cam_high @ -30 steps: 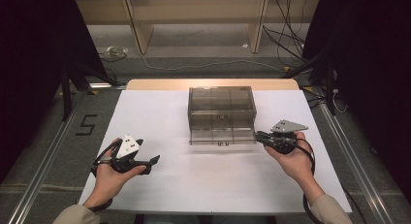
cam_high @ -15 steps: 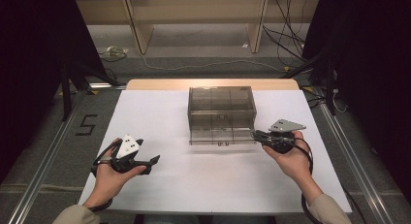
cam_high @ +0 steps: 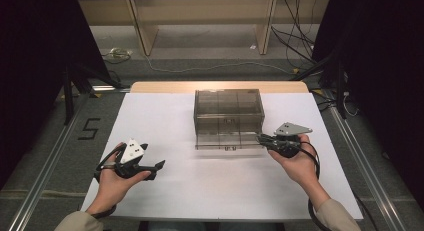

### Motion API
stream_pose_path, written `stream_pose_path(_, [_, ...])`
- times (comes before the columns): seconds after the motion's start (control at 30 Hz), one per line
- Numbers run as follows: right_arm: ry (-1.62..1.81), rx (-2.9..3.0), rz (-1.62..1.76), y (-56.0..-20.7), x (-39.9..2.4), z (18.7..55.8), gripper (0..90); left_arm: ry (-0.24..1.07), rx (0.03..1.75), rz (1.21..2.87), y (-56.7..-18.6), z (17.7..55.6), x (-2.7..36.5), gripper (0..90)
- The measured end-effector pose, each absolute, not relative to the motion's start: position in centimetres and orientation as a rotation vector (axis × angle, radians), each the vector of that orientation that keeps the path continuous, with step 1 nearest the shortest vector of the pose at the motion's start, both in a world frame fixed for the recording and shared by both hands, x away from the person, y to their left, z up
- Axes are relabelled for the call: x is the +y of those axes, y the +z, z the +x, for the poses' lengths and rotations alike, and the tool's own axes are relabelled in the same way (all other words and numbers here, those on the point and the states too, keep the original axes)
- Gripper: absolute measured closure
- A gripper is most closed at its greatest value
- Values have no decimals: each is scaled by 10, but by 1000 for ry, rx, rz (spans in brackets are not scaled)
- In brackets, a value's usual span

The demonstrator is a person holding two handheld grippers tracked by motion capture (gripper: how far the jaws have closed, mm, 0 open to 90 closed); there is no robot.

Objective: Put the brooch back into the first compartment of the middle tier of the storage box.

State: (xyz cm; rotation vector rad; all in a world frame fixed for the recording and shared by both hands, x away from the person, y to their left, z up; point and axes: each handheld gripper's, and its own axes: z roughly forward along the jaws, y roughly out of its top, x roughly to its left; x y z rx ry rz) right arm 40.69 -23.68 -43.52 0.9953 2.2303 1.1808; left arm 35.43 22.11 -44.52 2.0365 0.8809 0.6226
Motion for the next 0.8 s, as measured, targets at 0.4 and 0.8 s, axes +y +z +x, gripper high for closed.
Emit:
stream_pose_path(0.4, [1185,2239,982,-435,-230,409,805,622,879,2037,-445,354,222,176])
stream_pose_path(0.8, [1188,2245,976,-435,-225,411,805,621,878,2037,-445,354,222,176])
